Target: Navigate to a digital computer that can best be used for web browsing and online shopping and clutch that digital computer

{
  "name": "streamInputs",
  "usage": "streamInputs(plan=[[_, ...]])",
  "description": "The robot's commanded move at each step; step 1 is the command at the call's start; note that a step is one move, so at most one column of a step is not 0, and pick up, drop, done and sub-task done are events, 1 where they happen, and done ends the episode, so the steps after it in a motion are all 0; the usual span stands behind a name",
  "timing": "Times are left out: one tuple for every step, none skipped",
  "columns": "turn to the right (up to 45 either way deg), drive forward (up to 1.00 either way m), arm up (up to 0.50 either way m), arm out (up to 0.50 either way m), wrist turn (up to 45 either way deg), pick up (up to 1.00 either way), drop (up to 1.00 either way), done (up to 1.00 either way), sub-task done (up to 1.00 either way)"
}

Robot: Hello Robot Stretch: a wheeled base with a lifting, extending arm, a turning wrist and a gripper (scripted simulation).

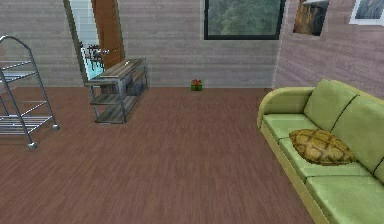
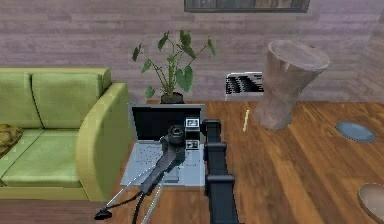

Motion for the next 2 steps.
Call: streamInputs(plan=[[0.0, 0.0, 0.0, 0.0, 45.0, 0.0, 0.0, 0.0, 0.0], [0.0, 0.0, 0.0, 0.0, 45.0, 0.0, 0.0, 0.0, 0.0]])
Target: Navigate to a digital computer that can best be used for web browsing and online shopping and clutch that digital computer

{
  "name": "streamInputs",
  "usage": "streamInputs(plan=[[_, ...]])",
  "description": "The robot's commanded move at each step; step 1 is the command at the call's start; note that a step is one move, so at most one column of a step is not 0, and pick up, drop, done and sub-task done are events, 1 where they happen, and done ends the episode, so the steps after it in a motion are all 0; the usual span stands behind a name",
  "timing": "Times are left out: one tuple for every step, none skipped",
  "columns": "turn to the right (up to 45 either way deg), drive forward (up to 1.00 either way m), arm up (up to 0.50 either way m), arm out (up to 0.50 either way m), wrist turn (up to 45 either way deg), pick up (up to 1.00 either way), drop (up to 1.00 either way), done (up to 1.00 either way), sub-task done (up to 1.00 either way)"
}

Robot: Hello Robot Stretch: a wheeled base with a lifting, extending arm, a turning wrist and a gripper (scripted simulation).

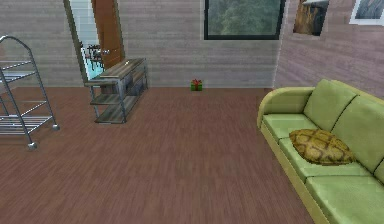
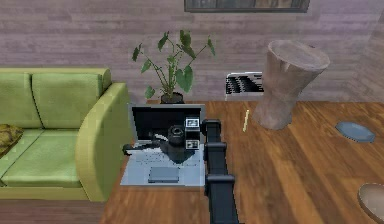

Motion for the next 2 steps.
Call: streamInputs(plan=[[0.0, 0.0, 0.0, 0.0, 39.0, 0.0, 0.0, 0.0, 0.0], [0.0, 0.0, -0.3, 0.0, 0.0, 0.0, 0.0, 0.0, 0.0]])
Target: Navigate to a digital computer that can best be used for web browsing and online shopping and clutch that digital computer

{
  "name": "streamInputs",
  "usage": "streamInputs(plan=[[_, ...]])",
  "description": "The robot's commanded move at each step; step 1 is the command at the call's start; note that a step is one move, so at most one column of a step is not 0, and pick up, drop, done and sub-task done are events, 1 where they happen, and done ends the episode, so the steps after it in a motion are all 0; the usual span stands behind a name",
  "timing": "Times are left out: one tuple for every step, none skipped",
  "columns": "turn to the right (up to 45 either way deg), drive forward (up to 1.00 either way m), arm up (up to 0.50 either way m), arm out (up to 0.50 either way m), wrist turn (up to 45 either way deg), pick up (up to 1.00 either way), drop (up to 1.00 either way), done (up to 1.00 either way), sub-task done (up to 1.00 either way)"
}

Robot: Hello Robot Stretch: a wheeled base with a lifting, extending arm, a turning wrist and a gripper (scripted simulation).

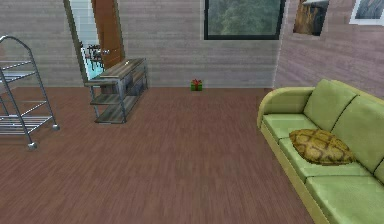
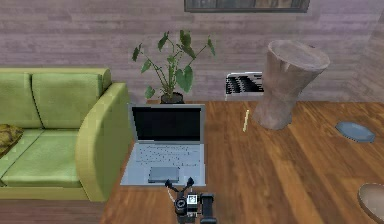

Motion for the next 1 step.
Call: streamInputs(plan=[[0.0, 0.0, 0.0, 0.0, 0.0, 1.0, 0.0, 0.0, 0.0]])
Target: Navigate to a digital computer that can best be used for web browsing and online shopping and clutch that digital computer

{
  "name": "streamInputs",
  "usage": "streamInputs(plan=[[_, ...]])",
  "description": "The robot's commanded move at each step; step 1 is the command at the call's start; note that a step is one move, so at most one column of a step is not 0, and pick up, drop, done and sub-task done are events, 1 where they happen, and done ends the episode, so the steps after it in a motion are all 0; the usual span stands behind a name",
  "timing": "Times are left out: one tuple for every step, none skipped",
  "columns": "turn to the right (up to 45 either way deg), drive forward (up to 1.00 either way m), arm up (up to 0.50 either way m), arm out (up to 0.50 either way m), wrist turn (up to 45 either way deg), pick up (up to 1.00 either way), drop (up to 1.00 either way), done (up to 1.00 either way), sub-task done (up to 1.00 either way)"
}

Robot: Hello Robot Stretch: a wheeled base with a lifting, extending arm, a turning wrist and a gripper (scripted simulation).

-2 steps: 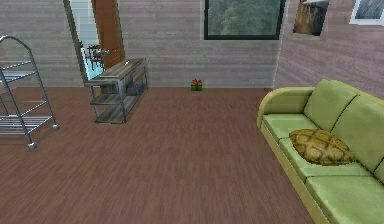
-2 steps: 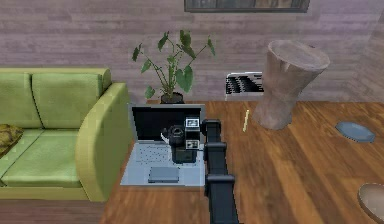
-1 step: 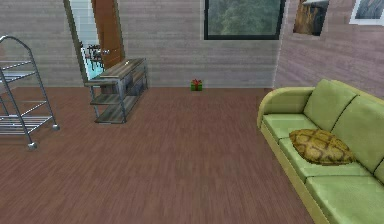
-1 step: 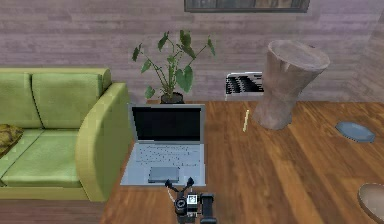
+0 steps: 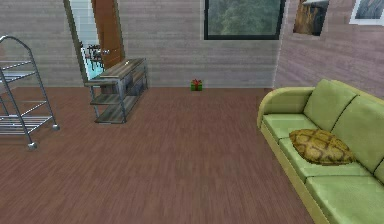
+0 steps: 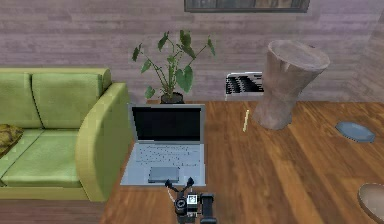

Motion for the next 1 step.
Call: streamInputs(plan=[[0.0, 0.0, 0.1, 0.0, 0.0, 0.0, 0.0, 0.0, 0.0]])
